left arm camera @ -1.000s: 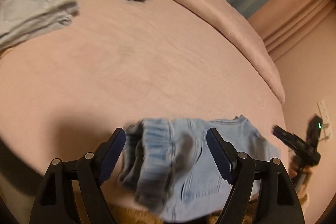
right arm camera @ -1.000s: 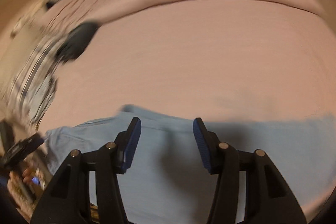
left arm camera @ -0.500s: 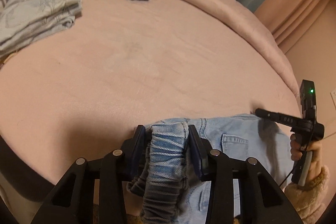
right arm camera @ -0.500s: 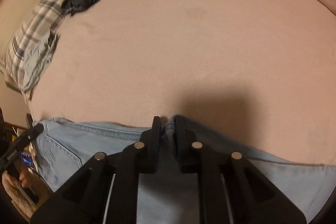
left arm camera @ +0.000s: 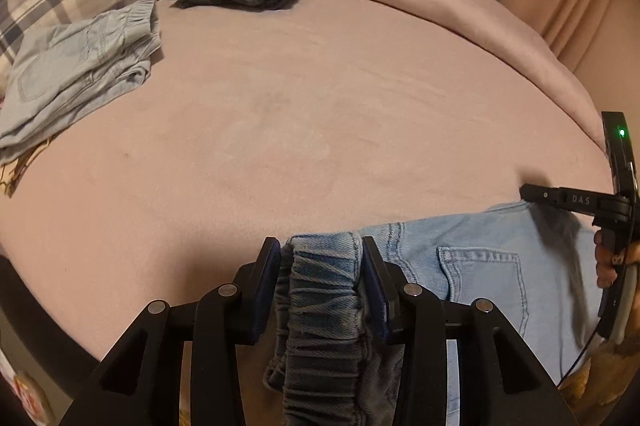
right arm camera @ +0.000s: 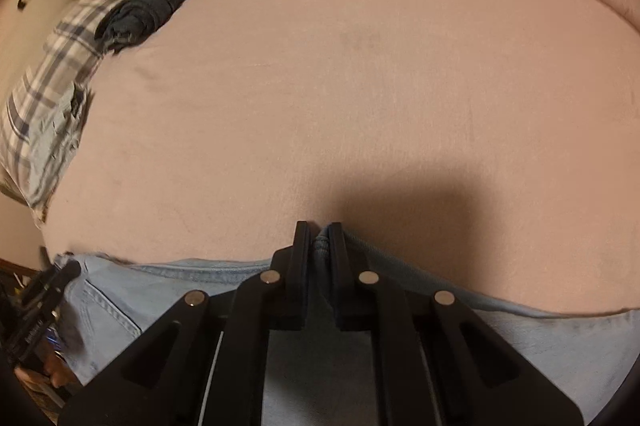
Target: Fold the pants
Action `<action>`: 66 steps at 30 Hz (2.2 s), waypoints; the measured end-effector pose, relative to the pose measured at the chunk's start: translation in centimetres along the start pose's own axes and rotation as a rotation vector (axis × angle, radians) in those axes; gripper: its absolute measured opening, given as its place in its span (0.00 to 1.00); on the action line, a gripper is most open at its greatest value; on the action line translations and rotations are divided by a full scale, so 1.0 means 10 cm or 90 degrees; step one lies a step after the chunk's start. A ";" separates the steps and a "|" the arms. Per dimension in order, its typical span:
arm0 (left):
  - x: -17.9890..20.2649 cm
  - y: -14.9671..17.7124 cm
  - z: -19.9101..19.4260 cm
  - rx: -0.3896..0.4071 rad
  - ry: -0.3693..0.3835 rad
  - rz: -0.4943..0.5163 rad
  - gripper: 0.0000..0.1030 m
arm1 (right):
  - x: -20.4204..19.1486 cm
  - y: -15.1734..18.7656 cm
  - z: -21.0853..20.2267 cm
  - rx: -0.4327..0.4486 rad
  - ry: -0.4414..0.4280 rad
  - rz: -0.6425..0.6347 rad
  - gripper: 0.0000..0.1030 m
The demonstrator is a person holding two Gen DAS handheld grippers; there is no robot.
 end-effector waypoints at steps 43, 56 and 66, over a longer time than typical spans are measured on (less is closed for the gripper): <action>0.61 0.82 -0.44 -0.046 0.028 0.035 0.12 | -0.10 -0.07 -0.01 0.080 0.129 -0.057 0.09; 1.36 0.56 -0.80 -0.006 0.166 0.088 0.26 | 0.23 0.19 -1.07 0.219 0.136 -0.028 0.10; 1.95 0.86 -0.15 -0.116 0.168 0.152 0.27 | 1.54 1.14 -1.38 0.162 0.195 0.143 0.41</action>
Point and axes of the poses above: each gripper's, at about its wrist camera, not at the fingertips, and z roughly the way its jaws point, x to its right, y to its underside, the point moved 5 cm from there along z, roughly the way its jaws point, and after that the axes turned 6 degrees about z, right-handed, at the moved point
